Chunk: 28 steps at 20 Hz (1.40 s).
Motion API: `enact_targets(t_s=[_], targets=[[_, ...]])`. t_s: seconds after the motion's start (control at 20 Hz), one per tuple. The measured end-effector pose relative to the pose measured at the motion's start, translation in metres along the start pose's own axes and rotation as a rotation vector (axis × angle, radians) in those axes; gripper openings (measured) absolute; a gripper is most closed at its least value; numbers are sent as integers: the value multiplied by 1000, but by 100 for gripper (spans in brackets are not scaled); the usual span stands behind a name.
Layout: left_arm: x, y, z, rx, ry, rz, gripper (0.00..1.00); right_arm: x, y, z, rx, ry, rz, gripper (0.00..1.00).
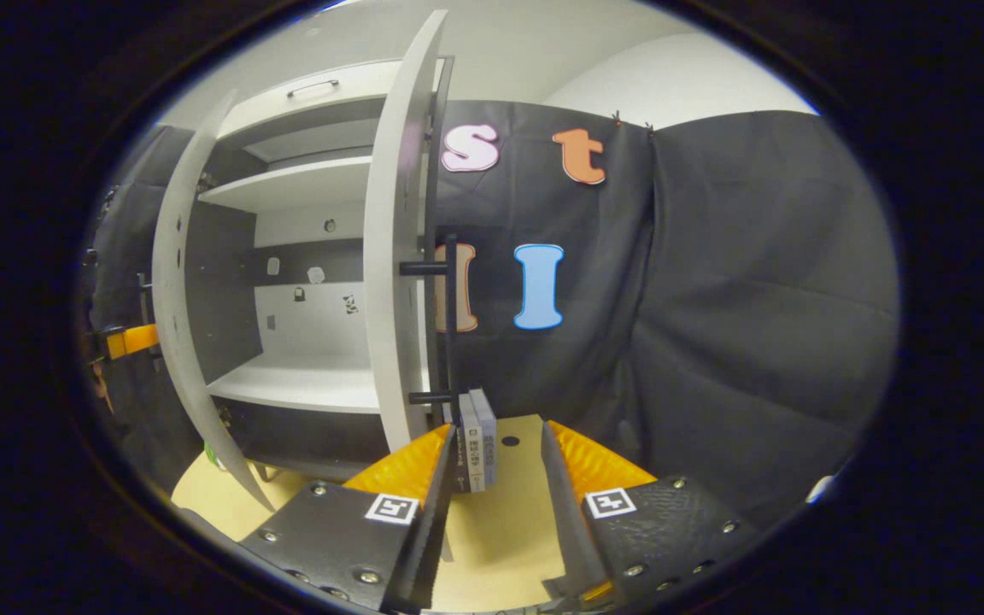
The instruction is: Open the right door of the double-door shoe cabinet with the right hand, and open the left door with the left hand.
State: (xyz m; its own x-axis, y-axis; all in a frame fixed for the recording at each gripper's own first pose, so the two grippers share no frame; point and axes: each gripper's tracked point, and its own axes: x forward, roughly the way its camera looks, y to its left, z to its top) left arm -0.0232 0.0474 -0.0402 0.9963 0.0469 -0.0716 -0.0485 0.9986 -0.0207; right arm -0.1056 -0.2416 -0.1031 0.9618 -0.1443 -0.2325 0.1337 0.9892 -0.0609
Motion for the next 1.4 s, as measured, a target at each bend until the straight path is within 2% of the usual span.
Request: enact_targets(t_s=[0.35,0.65,0.7,0.8,0.95,1.05,1.1,1.15,1.2,1.3,1.4], targets=[[-19,28,2,5,4,36,14,5,6,5,7,-12,5,57],[-32,60,6,0,-13,111,7,10,21,5,10,-14,28,57],[-35,68,5,15,-12,127,8,11,23,4,11,-12,32,57],[-40,85,6,45,-10,154,5,13,22,2,5,-6,26,57],[-42,101,8,35,-18,163,1,15,21,3,19,-5,29,57],[-45,111,5,63,-16,169,3,16,21,5,28,-7,33,57],[-48,117,4,83,-12,176,0,17,21,5,28,-5,34,56],[-50,122,4,93,-11,184,3,17,21,5,27,-3,34,56],[-51,126,5,89,-15,189,0,18,21,6,24,-3,34,56],[-50,133,7,40,-15,199,1,18,21,7,18,-4,35,57],[-50,139,4,33,-15,198,1,19,21,7,15,-5,37,57]])
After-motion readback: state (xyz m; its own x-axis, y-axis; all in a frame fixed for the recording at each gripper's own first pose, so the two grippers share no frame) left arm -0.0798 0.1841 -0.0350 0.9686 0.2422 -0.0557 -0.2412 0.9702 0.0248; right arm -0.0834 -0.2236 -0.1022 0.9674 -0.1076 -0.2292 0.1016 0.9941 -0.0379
